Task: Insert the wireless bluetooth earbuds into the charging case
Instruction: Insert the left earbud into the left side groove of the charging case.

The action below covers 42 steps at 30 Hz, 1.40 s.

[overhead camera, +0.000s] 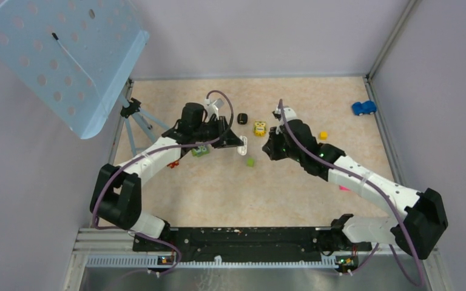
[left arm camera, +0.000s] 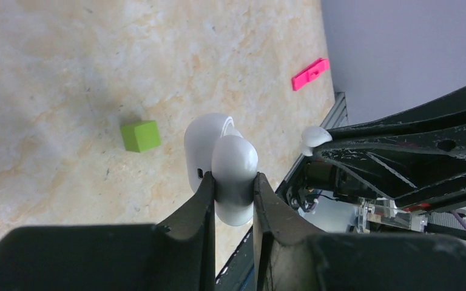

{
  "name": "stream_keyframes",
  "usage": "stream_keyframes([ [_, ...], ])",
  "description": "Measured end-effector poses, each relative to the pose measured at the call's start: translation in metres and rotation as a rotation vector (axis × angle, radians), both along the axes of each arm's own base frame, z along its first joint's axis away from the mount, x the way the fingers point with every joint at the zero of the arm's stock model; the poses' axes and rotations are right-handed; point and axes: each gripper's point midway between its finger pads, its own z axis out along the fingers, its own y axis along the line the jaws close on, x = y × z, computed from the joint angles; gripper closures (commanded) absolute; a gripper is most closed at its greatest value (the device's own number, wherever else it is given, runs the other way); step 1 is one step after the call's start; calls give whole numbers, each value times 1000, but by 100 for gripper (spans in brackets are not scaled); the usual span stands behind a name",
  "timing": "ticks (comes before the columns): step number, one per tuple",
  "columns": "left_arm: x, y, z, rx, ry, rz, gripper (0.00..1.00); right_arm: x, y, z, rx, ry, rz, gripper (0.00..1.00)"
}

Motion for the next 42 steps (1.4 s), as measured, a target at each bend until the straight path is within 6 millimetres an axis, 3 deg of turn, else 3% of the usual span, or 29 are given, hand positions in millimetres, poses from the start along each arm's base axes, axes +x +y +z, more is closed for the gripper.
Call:
stream_keyframes([
  [4,-1,-3,18,-58,-53,-10,100,-1,18,23,202,6,-38,100],
  [12,-3,-1,30,-143,-25,-7,100,-9,34,23,404,68,-62,100],
  [20,-4,-1,39,-166,-27,-1,100,-7,52,49,540,49,-25,100],
  [30,-5,2,46,-170,-47,4,100,-1,67,24,545,125,-26,100],
  [42,-2,7,44,-161,-41,24,100,5,71,20,555,128,-43,100],
])
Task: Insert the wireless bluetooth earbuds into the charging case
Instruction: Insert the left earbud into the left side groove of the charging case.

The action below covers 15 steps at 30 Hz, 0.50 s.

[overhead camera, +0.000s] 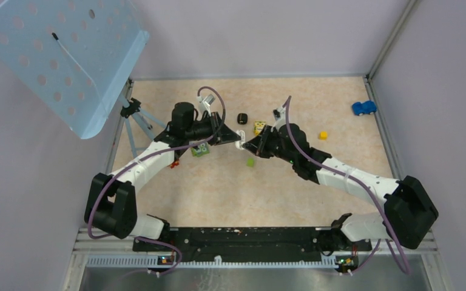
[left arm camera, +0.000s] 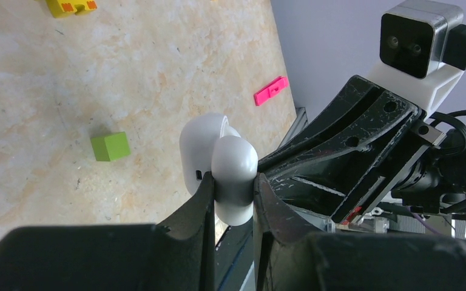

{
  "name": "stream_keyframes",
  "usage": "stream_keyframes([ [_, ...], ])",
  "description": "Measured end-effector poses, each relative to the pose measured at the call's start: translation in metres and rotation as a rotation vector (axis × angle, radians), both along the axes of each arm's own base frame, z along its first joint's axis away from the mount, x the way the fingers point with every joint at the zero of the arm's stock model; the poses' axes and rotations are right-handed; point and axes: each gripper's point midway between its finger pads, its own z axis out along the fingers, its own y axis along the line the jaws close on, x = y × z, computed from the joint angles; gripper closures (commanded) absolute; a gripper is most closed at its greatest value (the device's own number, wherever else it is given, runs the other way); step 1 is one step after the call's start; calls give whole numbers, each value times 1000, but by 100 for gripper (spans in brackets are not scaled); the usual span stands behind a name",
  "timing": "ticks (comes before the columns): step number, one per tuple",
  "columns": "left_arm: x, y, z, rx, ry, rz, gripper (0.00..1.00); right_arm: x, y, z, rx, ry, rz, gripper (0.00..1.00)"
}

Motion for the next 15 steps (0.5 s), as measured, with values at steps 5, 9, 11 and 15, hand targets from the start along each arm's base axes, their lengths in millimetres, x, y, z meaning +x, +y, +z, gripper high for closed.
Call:
stream_keyframes([
  [5,1,1,-2,6,4,7,100,7,1,-1,-10,25,-31,100],
  [9,0,1,-2,7,8,6,100,7,2,-3,-5,39,-37,100],
  [11,0,1,-2,7,9,5,100,7,2,-4,-4,43,-39,100],
  [15,0,1,-2,7,9,5,100,7,2,-4,-4,42,-44,100],
])
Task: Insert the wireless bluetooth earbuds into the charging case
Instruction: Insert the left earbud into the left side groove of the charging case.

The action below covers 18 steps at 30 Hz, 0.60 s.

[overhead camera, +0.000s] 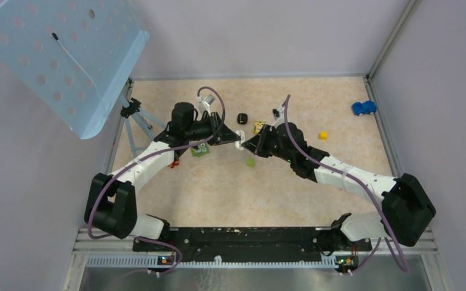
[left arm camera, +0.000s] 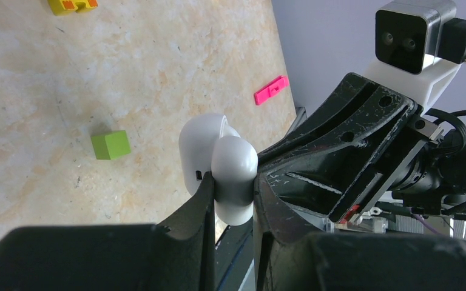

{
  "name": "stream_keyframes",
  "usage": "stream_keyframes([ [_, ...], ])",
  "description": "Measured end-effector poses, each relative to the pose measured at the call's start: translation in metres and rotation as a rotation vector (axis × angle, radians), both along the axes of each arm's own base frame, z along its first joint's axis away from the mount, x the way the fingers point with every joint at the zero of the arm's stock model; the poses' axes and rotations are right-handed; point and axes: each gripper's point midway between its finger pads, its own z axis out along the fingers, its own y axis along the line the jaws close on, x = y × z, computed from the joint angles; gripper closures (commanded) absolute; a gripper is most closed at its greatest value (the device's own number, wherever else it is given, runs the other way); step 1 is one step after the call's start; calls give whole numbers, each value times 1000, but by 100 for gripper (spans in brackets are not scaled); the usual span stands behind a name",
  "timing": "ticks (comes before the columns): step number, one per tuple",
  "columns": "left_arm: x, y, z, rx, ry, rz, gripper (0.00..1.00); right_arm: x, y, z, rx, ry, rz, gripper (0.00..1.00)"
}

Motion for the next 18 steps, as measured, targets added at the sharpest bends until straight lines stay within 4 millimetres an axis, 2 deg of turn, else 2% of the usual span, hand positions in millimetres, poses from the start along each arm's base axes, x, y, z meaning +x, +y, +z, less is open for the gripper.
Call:
stream_keyframes([
  [3,0,0,0,0,1,-1,100,0,0,0,-1,1,1,98],
  [4,0,0,0,-1,1,-1,100,0,0,-1,-1,1,2,94],
  [11,1,1,0,1,1,3,100,0,0,-3,-14,5,-4,79],
  [18,0,-1,2,-11,1,-7,100,-1,-5,-9,-47,16,-19,53],
])
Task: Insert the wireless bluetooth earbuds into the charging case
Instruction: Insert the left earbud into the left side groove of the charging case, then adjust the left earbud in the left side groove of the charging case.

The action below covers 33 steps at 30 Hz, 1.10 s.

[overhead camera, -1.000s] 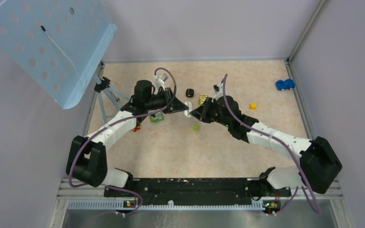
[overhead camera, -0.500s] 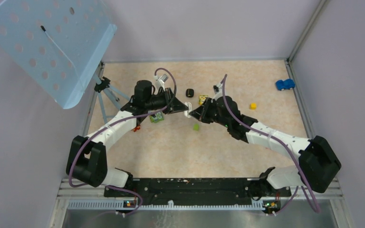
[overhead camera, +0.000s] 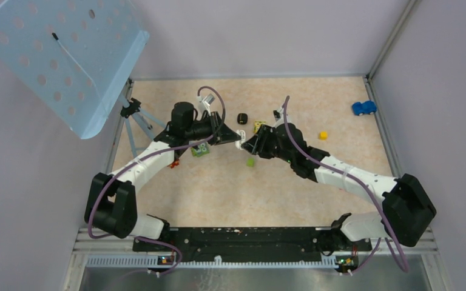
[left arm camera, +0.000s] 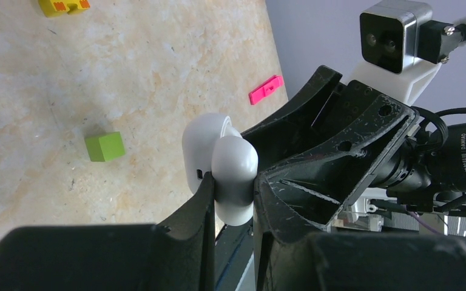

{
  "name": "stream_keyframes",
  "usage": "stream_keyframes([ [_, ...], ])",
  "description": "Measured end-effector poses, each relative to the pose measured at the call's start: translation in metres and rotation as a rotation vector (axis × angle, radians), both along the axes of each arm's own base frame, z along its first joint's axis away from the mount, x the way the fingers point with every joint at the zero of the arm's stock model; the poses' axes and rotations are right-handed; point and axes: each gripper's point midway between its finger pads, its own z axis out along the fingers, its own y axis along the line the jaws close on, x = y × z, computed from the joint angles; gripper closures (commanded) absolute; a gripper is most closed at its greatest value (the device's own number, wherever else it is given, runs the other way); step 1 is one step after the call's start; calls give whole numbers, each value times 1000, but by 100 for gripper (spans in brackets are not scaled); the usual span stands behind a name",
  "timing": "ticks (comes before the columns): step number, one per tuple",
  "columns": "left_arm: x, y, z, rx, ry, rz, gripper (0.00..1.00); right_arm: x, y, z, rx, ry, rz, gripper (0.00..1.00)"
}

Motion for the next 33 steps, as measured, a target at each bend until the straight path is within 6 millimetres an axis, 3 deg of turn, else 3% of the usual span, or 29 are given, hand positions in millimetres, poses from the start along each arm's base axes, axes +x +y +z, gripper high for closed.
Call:
stream_keyframes([
  [6,0,-2,0,-12,1,-15,100,-2,-6,0,-17,2,-14,45],
  [12,2,-3,-4,-6,11,-17,100,-7,-16,14,-13,-17,-30,41],
  [13,3,-4,-6,-5,15,-17,100,-8,-18,17,-12,-19,-34,38],
  [14,3,-4,-8,-5,21,-20,100,-10,-21,21,-9,-26,-38,23],
  [15,3,-5,-9,-5,27,-24,100,-10,-23,25,-4,-36,-41,16],
  [19,1,-8,-14,-19,49,-52,100,-13,-44,42,12,-107,-92,15],
  [23,-4,-12,-8,-58,56,-99,100,-5,-71,40,26,-110,-161,23],
  [26,-6,-14,-3,-79,51,-122,100,3,-84,27,11,-84,-186,34],
  [30,-9,-15,0,-90,47,-138,100,-6,-72,16,-2,-65,-91,61],
  [33,-9,-15,0,-93,48,-139,100,-8,-65,7,-44,-48,-28,67],
])
